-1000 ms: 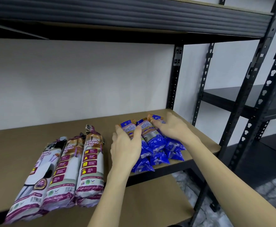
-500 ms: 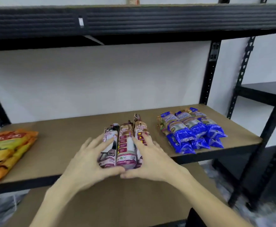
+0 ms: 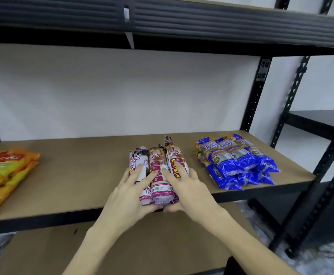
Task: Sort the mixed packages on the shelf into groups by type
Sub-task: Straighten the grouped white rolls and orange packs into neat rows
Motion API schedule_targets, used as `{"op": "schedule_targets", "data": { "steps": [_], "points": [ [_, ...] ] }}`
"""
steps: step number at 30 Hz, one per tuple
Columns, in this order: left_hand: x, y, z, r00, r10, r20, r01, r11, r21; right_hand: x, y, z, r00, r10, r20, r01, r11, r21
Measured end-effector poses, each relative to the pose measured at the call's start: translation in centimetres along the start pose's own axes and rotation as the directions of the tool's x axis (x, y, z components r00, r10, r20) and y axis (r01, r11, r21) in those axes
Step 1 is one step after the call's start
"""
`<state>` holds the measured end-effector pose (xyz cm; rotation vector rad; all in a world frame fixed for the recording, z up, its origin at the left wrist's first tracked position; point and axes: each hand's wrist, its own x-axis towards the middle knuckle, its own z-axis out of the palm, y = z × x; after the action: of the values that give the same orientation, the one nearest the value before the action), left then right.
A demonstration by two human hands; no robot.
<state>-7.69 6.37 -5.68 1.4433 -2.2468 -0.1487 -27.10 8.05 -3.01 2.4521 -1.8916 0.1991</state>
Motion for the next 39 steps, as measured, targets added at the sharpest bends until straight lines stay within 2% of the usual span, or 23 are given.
{"op": "schedule_targets", "data": {
  "steps": [16,33,39],
  "points": [
    [4.9,-0.9,0.7,1.0,-0.008,0.023,0.006,0.999,0.049,4.7,2.5,0.4,1.0,0.001,-0.004,-0.001,1.0,0.029],
    [2.7,-0.8,0.8,0.999,-0.024,-0.026,0.022,0.999,-0.047,2.7,1.1,0.4,1.0,0.01,-0.001,-0.01,0.998,0.066],
    [2.5,-0.3,0.4,1.0,0.0,0.007,0.0,0.997,-0.081,2.3,1.1,0.0,0.998,0.027,0.049,-0.027,1.0,-0.008]
  ]
}}
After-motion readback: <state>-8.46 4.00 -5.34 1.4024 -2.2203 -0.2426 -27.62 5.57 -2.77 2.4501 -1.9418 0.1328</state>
